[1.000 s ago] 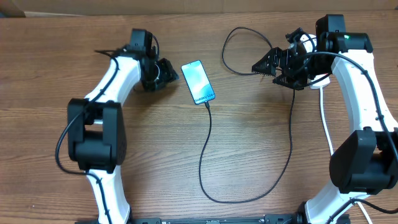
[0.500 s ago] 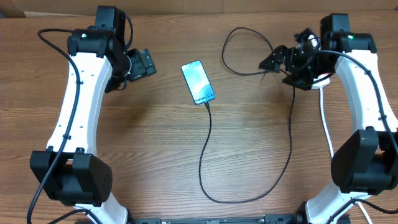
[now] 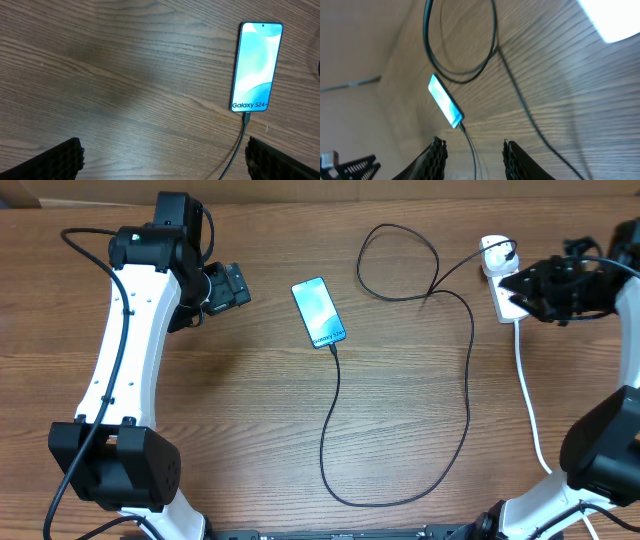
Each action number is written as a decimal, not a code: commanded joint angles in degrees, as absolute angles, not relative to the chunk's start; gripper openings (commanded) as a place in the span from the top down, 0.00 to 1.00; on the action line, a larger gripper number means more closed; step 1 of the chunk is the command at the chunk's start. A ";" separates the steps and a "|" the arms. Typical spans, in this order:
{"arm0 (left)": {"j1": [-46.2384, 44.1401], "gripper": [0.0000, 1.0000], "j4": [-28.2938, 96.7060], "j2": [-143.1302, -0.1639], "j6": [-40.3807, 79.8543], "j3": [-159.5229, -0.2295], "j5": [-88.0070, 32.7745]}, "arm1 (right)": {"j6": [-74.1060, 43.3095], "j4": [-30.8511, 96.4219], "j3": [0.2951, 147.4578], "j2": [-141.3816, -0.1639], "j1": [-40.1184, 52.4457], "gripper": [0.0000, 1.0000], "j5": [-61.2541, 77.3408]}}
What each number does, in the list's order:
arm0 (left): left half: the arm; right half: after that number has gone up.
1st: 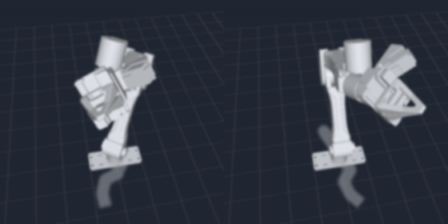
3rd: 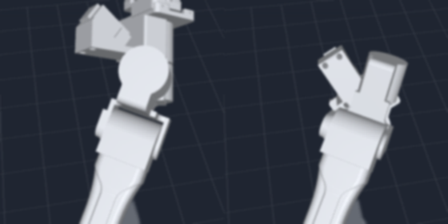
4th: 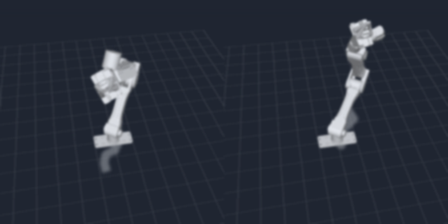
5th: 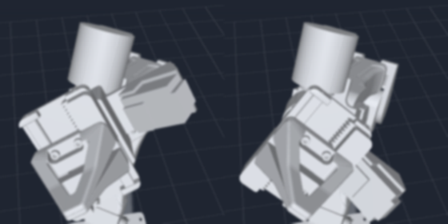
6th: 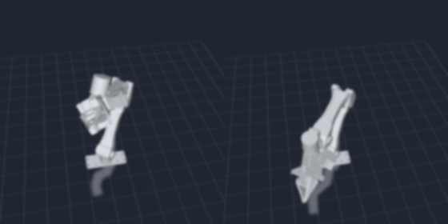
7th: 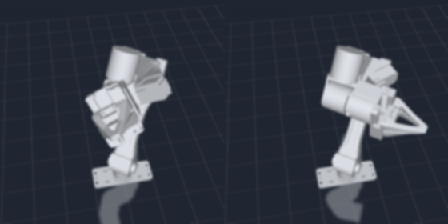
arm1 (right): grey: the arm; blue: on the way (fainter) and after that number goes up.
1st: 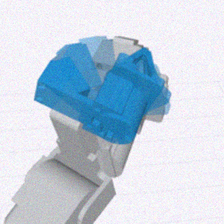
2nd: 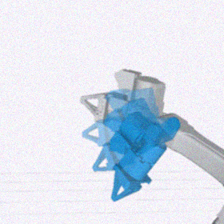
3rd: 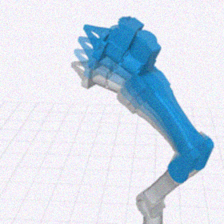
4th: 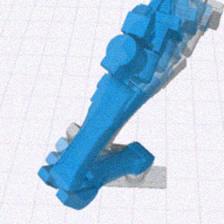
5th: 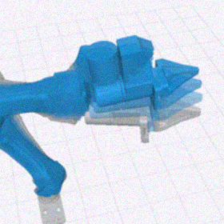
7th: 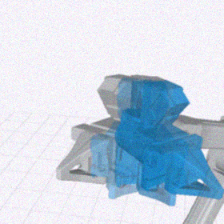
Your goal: Plug charger to phone and switch on socket
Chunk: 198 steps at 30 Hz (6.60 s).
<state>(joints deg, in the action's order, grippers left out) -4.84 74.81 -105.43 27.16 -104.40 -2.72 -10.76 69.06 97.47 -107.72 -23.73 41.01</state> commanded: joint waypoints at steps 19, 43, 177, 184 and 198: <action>-4.89 0.00 74.67 -105.12 26.57 -104.84 -1.91 | -17.56 41.95 98.65 -107.31 -24.84 0.00 2.22; -4.89 0.00 74.67 -105.12 26.59 -104.84 -1.91 | -7.16 34.46 98.65 -125.58 -21.74 0.00 -0.95; -4.89 0.00 74.67 -105.12 26.57 -104.84 -1.91 | -8.47 32.27 98.63 -131.81 -21.32 0.00 8.27; -4.89 0.00 74.67 -105.12 26.57 -104.84 -1.91 | -8.47 32.23 98.59 -131.83 -20.71 0.00 8.23; -4.89 0.00 74.67 -105.12 26.57 -104.84 -1.91 | -8.45 32.38 98.48 -131.83 -20.67 0.00 7.60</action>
